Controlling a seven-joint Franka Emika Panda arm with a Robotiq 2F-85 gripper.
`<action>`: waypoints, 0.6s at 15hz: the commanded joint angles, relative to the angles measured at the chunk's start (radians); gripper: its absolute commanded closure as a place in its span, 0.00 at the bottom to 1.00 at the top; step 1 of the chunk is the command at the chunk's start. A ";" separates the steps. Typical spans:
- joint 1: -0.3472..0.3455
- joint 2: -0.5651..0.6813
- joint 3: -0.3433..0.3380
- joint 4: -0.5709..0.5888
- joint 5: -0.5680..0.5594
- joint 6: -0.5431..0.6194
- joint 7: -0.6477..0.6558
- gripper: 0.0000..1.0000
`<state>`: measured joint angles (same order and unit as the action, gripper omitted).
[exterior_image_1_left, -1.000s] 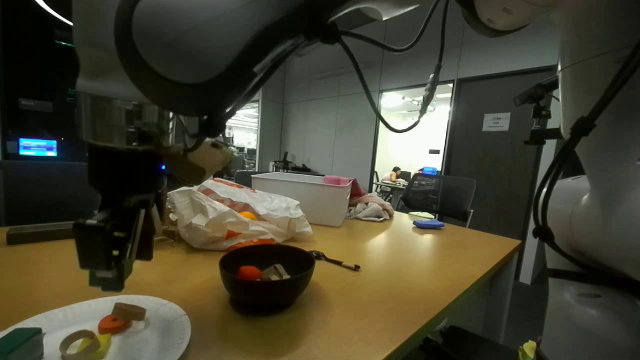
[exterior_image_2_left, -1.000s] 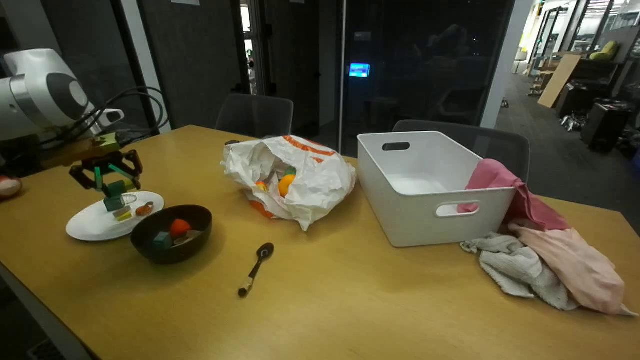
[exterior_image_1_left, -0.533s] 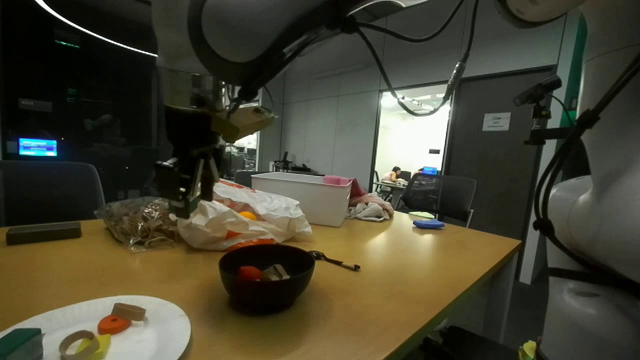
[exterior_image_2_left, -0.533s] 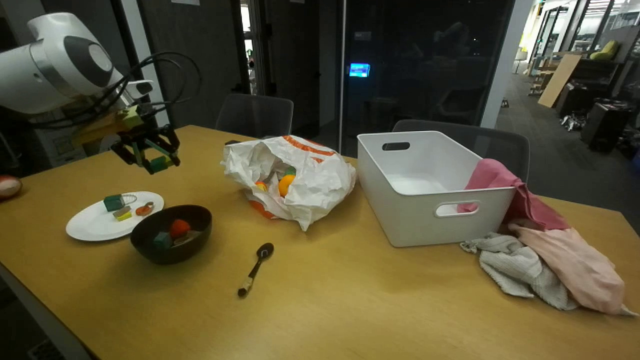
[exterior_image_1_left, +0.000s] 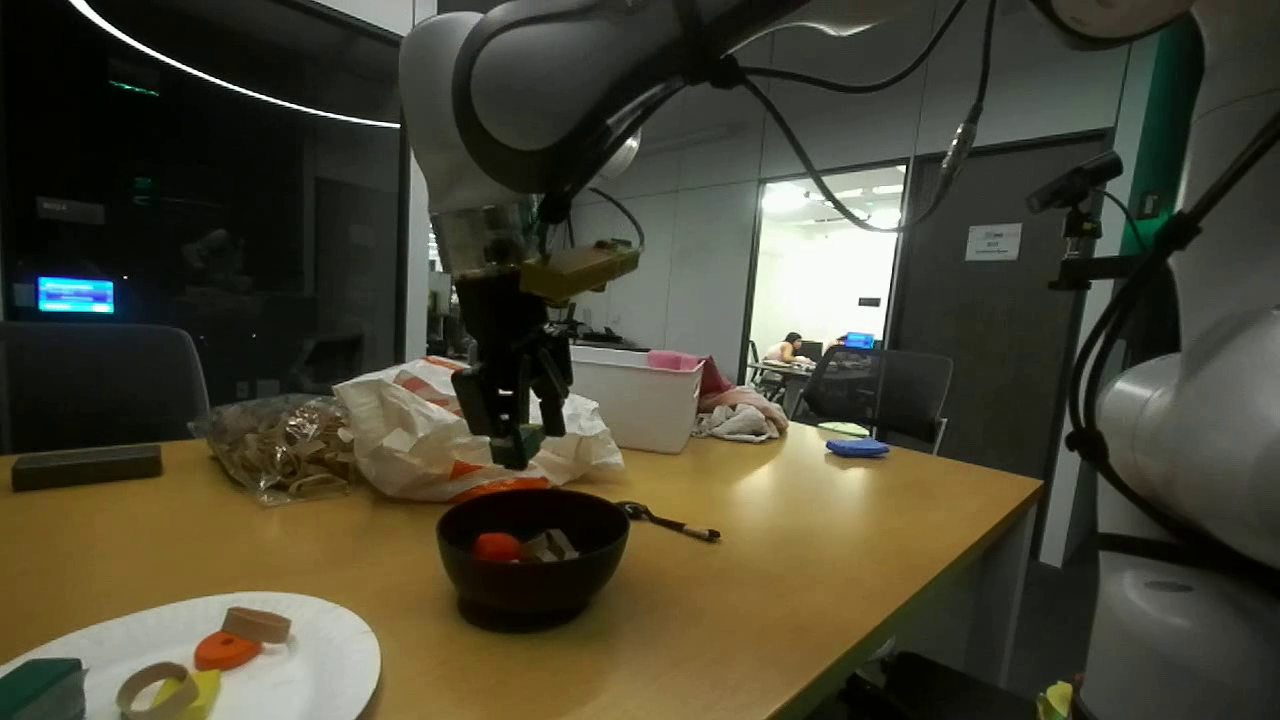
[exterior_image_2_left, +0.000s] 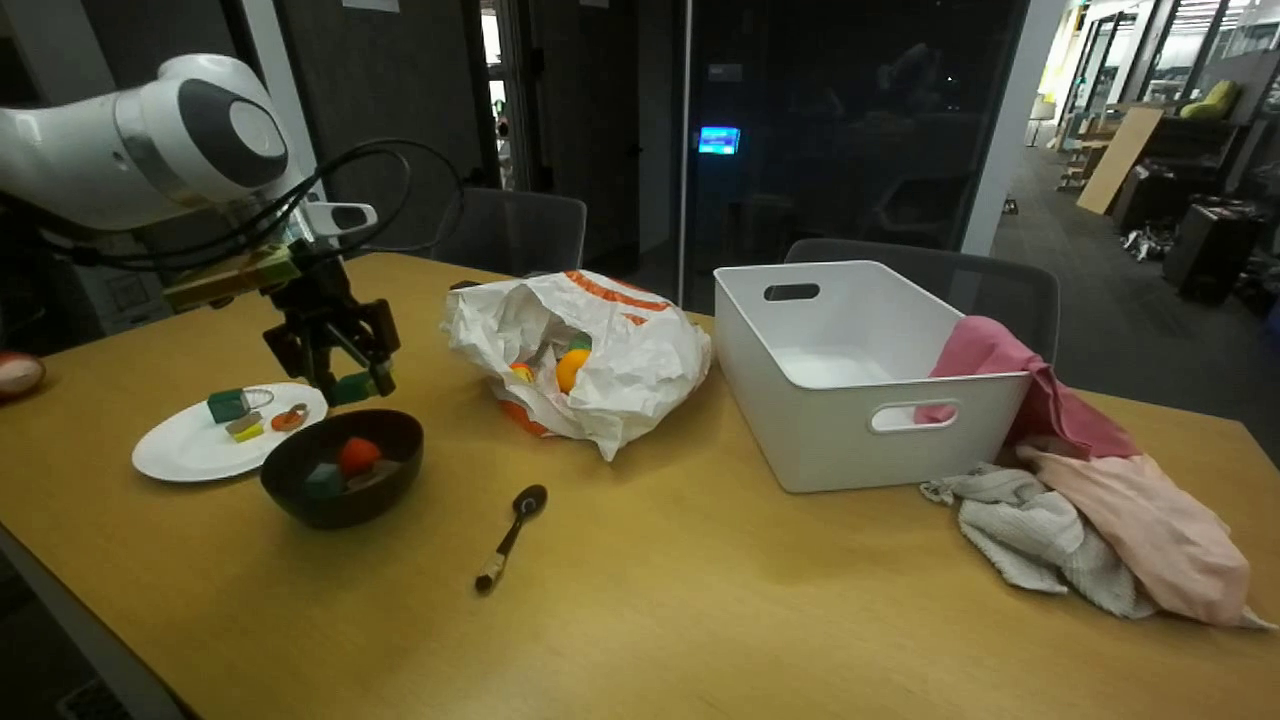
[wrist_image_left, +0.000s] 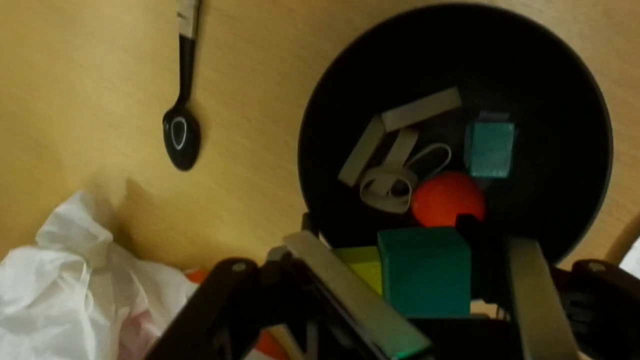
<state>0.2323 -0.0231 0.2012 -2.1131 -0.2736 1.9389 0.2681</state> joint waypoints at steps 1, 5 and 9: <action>-0.019 -0.023 -0.003 -0.041 0.064 -0.043 0.005 0.57; -0.032 -0.018 -0.005 -0.054 0.098 -0.044 0.007 0.00; -0.020 -0.015 0.012 -0.035 0.120 -0.034 0.008 0.00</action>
<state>0.2024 -0.0224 0.2004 -2.1616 -0.1838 1.9088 0.2707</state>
